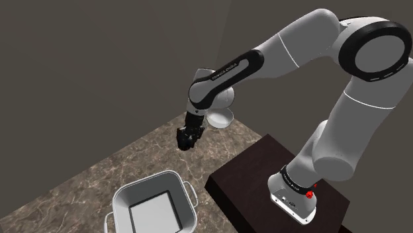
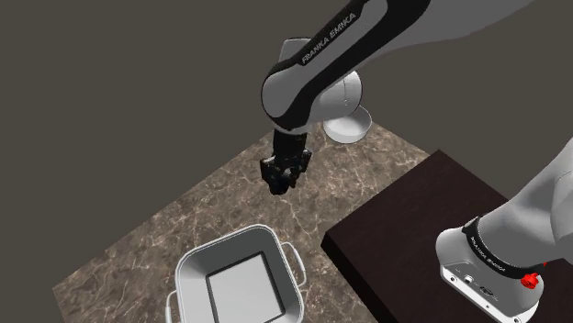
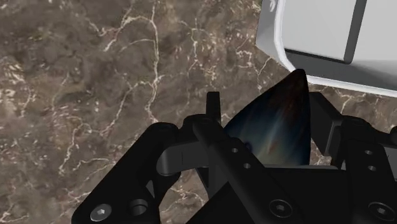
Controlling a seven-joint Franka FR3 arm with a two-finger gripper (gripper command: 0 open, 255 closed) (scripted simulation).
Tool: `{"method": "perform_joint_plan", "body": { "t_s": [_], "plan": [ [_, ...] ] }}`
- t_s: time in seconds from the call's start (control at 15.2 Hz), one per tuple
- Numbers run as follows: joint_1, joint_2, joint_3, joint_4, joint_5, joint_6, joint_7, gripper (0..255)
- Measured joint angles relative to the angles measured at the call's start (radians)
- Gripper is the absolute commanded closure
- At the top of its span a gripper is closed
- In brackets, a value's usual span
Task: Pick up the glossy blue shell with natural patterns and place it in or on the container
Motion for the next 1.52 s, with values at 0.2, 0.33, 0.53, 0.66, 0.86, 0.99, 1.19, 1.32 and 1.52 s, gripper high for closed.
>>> {"method": "perform_joint_plan", "body": {
  "t_s": [0.2,0.33,0.53,0.66,0.86,0.99,1.19,1.32,1.52],
  "plan": [
    [0.046,0.0,0.039,-0.011,0.026,0.04,0.054,255],
    [0.078,0.002,0.066,-0.017,0.045,0.07,0.091,255],
    [0.125,0.005,0.101,-0.012,0.058,0.1,0.155,255],
    [0.157,0.014,0.125,-0.012,0.071,0.13,0.192,255],
    [0.207,0.048,0.152,0.022,0.065,0.164,0.264,255],
    [0.242,0.066,0.168,0.045,0.057,0.184,0.317,255],
    [0.283,0.091,0.184,0.067,0.048,0.21,0.372,0],
    [0.295,0.11,0.179,0.072,0.03,0.23,0.382,0],
    [0.353,0.171,0.145,0.062,-0.056,0.314,0.43,0]
  ]
}}
